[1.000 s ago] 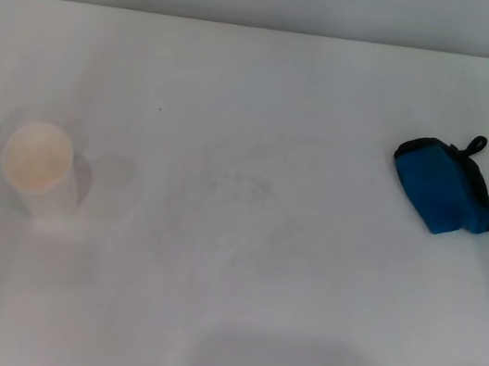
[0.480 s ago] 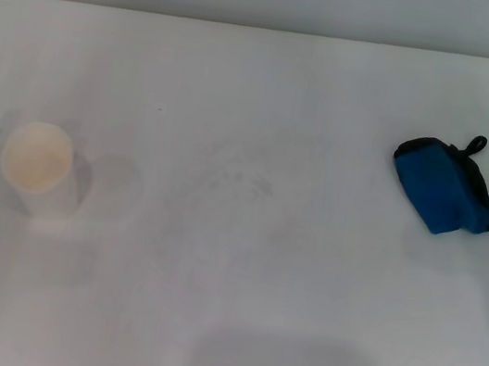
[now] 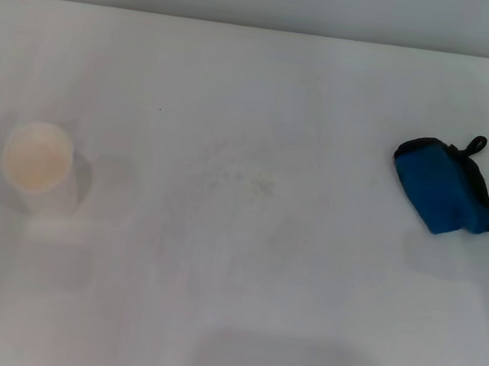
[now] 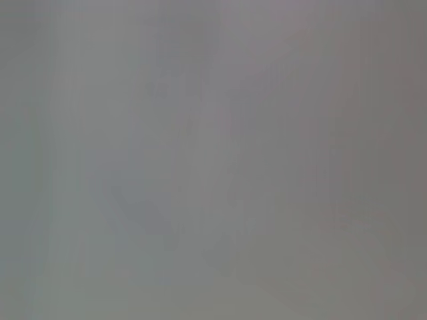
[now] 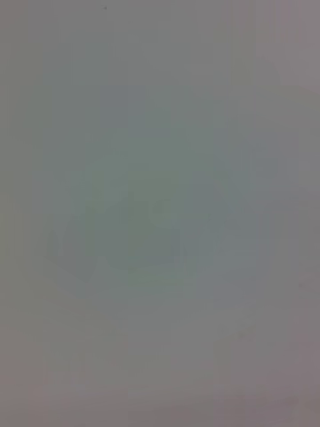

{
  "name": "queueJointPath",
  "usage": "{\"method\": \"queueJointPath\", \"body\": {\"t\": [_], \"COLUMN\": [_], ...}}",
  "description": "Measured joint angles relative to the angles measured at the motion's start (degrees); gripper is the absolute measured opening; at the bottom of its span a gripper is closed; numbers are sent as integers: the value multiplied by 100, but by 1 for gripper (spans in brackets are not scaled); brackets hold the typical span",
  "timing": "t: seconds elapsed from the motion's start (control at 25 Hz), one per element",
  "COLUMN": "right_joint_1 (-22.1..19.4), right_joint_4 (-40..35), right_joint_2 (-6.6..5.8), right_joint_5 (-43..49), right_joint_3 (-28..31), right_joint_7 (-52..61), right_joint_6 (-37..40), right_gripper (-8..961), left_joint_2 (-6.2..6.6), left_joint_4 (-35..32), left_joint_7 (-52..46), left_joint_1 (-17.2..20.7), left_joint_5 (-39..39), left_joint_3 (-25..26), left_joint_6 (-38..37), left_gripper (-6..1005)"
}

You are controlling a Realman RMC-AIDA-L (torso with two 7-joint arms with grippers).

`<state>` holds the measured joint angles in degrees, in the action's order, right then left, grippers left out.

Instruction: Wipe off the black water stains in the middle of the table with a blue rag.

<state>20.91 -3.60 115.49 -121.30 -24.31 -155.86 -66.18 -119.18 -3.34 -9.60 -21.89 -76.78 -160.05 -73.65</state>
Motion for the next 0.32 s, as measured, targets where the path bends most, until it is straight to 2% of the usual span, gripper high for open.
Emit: {"method": "queueJointPath", "body": {"t": [0.32], "right_joint_1": [-3], "right_joint_4": [49], "right_joint_2": [0], "right_joint_5": [6], "right_joint_3": [7], "right_joint_7": [-40], "right_joint_6": [15], "right_gripper": [368], "left_joint_2": [7], "left_joint_4": [11], "left_joint_7": [44], "left_joint_1": [-38], "left_joint_5": [-4], "left_joint_3": [0], "left_joint_6": [45], "left_gripper": [880]}}
